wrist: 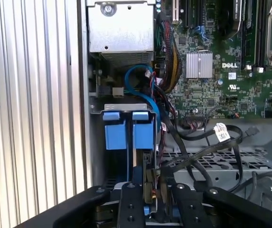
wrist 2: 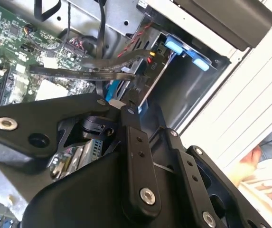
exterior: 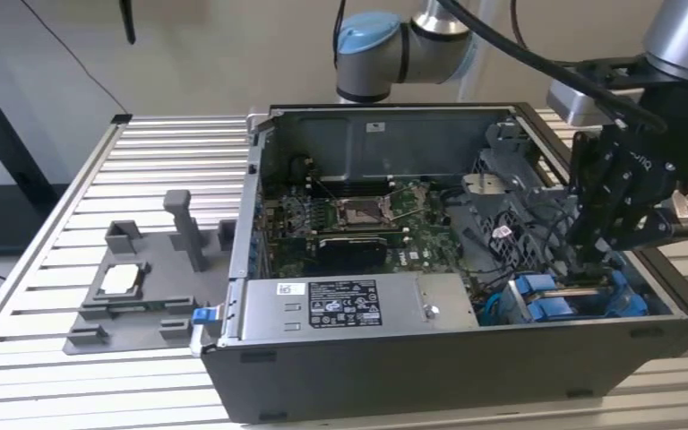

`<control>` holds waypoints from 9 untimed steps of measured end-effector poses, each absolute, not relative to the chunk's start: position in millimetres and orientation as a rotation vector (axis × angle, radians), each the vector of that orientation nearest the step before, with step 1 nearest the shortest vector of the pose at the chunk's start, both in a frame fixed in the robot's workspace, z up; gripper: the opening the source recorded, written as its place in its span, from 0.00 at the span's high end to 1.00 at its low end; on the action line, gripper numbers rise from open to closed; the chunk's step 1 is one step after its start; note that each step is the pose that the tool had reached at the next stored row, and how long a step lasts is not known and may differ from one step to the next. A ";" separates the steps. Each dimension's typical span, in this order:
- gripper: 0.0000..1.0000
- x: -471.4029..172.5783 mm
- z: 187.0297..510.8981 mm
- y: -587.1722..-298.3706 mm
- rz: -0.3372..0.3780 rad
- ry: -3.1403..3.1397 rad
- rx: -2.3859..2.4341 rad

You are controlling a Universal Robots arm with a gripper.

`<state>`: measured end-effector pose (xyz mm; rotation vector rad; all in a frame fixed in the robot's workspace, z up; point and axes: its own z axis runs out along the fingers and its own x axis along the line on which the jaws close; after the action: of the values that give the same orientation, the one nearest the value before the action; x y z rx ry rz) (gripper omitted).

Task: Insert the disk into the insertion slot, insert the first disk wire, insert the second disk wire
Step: 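Insert the second disk wire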

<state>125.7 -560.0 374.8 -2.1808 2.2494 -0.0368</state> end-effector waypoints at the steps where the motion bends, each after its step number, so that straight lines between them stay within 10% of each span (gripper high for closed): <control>1: 0.70 125.7 377.6 -560.0 -0.037 2.249 -2.181; 9: 0.70 125.7 384.0 -559.9 -0.037 2.249 -2.181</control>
<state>125.7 -559.9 384.0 -2.1807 2.2493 -0.0366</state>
